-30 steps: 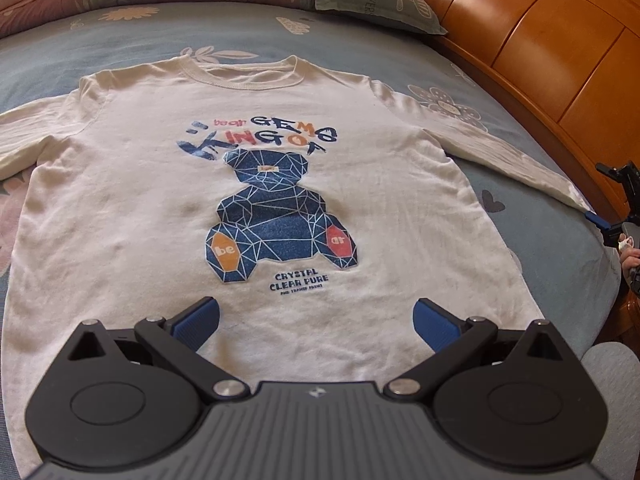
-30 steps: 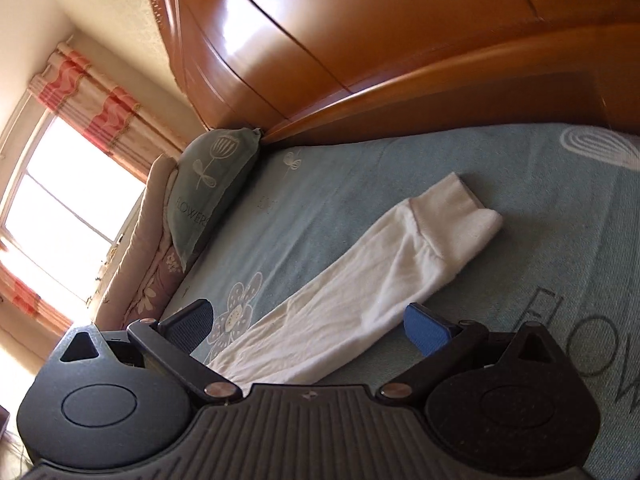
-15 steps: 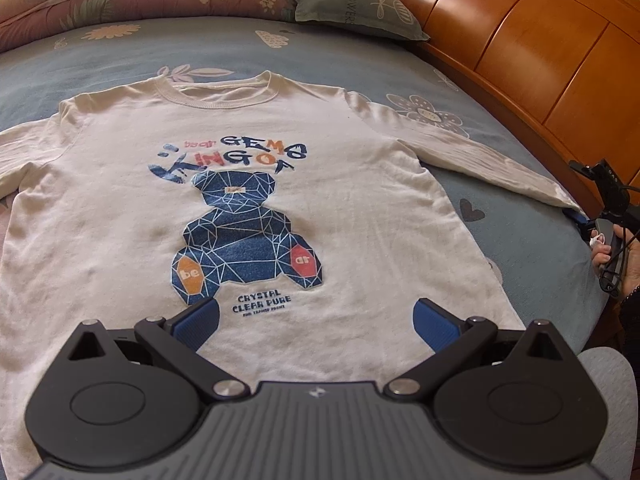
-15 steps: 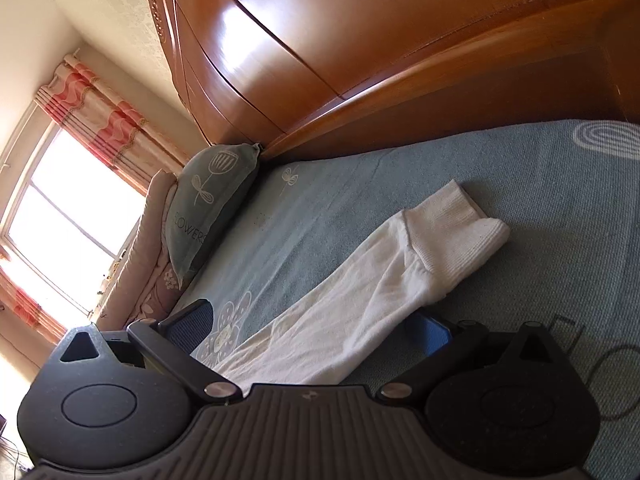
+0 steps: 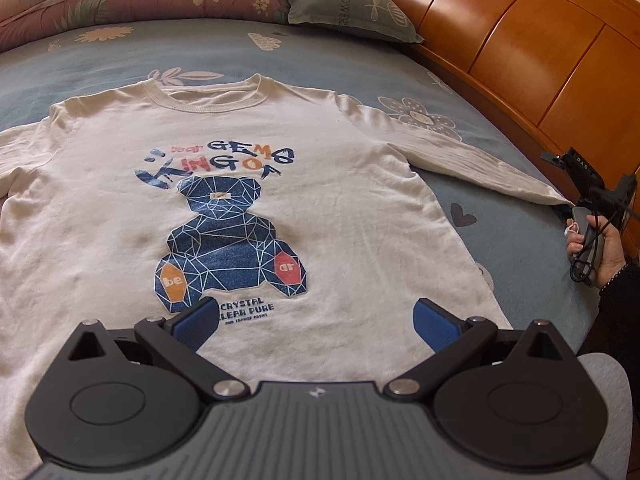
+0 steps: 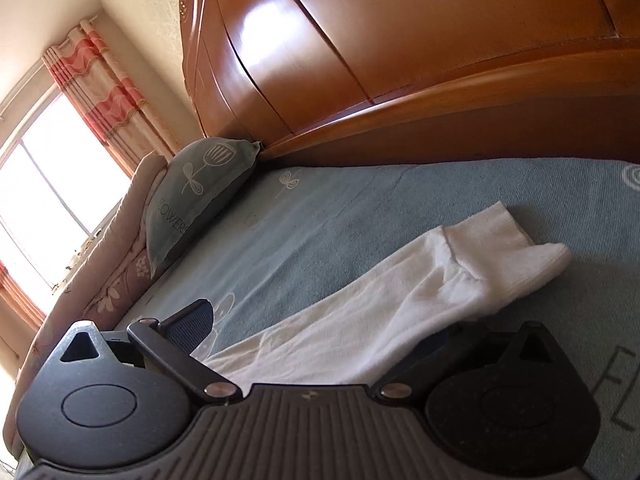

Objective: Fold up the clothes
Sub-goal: 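Close the right gripper on the ribbed sleeve cuff, then lift the cuff with the right gripper and carry it across the chest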

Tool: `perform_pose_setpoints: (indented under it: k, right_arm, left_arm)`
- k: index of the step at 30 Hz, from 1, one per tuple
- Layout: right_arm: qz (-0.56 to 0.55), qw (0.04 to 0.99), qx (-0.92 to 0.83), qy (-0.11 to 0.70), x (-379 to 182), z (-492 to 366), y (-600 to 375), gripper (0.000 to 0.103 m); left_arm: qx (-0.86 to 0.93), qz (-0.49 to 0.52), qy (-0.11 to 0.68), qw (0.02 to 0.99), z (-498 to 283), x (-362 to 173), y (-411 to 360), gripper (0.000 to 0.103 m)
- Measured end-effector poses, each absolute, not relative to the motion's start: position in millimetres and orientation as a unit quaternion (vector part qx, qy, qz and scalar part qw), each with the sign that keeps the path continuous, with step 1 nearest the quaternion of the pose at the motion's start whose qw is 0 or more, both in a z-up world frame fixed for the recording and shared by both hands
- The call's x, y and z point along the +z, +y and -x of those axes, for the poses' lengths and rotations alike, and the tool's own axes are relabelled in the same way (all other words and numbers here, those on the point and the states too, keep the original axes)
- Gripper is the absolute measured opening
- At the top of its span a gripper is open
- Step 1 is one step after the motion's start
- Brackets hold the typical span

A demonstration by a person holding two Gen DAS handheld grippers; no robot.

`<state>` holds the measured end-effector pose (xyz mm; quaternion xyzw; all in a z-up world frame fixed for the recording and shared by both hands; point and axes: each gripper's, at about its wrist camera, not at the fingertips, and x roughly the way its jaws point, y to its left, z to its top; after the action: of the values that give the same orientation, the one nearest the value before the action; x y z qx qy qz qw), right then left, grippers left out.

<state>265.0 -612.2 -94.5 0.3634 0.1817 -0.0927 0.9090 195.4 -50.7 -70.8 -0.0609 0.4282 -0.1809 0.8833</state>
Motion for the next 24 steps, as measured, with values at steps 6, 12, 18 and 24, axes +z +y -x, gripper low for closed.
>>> perform_pose_setpoints:
  k: [6,12,18,24]
  right_arm:
    - [-0.364,0.911,-0.092,0.170,-92.3,-271.2,-611.4,0.103]
    - [-0.364,0.914,-0.089,0.156,-90.6,-276.9,-610.8,0.103]
    - [-0.370,0.920,-0.049,0.121,-72.0,-267.4,-606.4,0.103]
    - [-0.354,0.926,-0.014,0.130,-44.9,-273.7,-585.6,0.103]
  left_arm:
    - [-0.177,0.058,0.434,0.882,-201.4,-75.1,-50.2,0.102]
    - [-0.180,0.056,0.429,0.884,-203.2,-73.8,-46.1,0.102]
    - [-0.186,0.056,0.429,0.882,-203.8,-74.1,-42.2,0.102]
    - [-0.227,-0.006,0.449,0.864,-201.0,-72.6,-51.9,0.102]
